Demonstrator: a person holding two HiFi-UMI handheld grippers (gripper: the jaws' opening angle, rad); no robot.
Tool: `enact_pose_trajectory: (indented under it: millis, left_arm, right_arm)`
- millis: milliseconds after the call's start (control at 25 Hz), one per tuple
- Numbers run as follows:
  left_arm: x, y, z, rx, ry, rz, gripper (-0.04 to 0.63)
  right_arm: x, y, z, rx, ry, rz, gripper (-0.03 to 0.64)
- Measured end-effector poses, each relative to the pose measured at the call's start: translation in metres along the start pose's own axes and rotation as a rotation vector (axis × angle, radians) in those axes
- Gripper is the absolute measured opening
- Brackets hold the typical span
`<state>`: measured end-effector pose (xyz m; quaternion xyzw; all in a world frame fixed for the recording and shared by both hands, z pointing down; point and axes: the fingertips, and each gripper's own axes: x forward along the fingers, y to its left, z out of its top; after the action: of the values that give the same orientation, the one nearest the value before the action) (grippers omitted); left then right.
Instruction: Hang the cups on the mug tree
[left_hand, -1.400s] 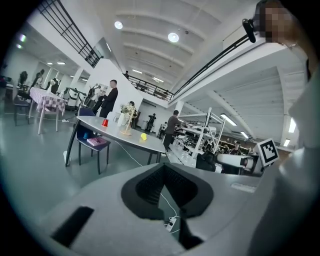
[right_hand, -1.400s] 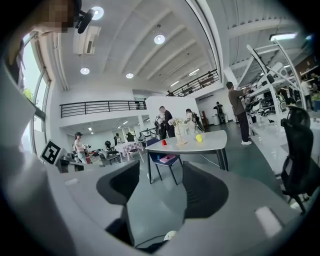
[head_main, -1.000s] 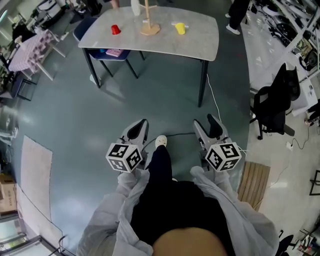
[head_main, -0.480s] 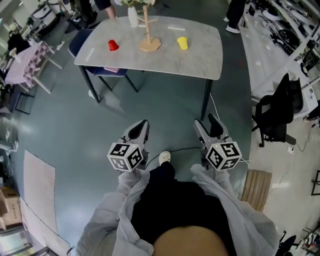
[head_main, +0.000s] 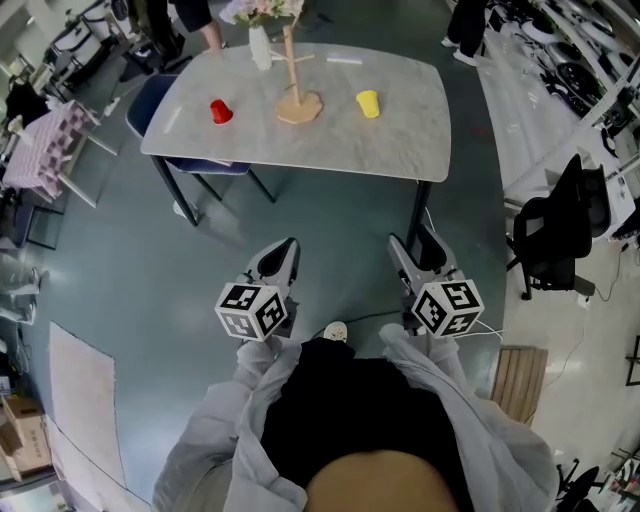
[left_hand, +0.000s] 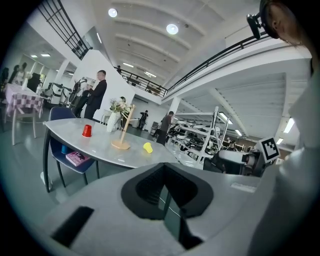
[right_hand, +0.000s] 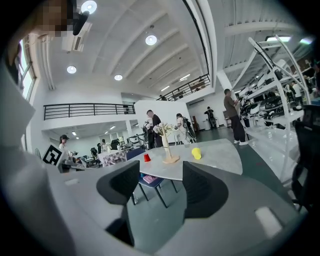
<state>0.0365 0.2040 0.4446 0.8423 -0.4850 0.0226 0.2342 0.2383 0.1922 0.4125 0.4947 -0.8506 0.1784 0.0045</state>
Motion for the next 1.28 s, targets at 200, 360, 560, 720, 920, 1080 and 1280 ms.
enact_pose_trajectory:
  millis: [200, 360, 560, 720, 920, 1080, 1280]
  left_arm:
    - [0.007, 0.015, 0.004, -0.006, 0.021, -0.008, -0.003]
    - [0.009, 0.021, -0.004, -0.029, 0.044, -0.009, -0.003]
    - [0.009, 0.031, -0.009, -0.071, 0.037, 0.001, -0.003]
    - [0.015, 0.050, -0.004, -0.096, 0.011, 0.036, -0.003]
    - [0.042, 0.070, 0.014, -0.088, -0.003, 0.055, -0.003]
    - [0.077, 0.091, 0.036, -0.082, -0.006, 0.055, -0.003]
    - [0.134, 0.117, 0.065, -0.088, -0.004, 0.077, -0.003]
  right_arm:
    - [0.013, -0.001, -0.006, 0.021, 0.026, -0.020, 0.262]
    - [0.018, -0.003, -0.010, 0.027, 0.048, -0.033, 0.262]
    - [0.034, -0.006, -0.019, 0.019, 0.087, -0.023, 0.262]
    - [0.060, -0.005, -0.015, -0.001, 0.095, 0.008, 0.262]
    - [0.100, -0.020, -0.003, -0.009, 0.095, 0.034, 0.262]
    - [0.143, -0.038, 0.012, -0.014, 0.089, 0.033, 0.262]
    - [0.200, -0.082, 0.028, -0.007, 0.113, 0.005, 0.262]
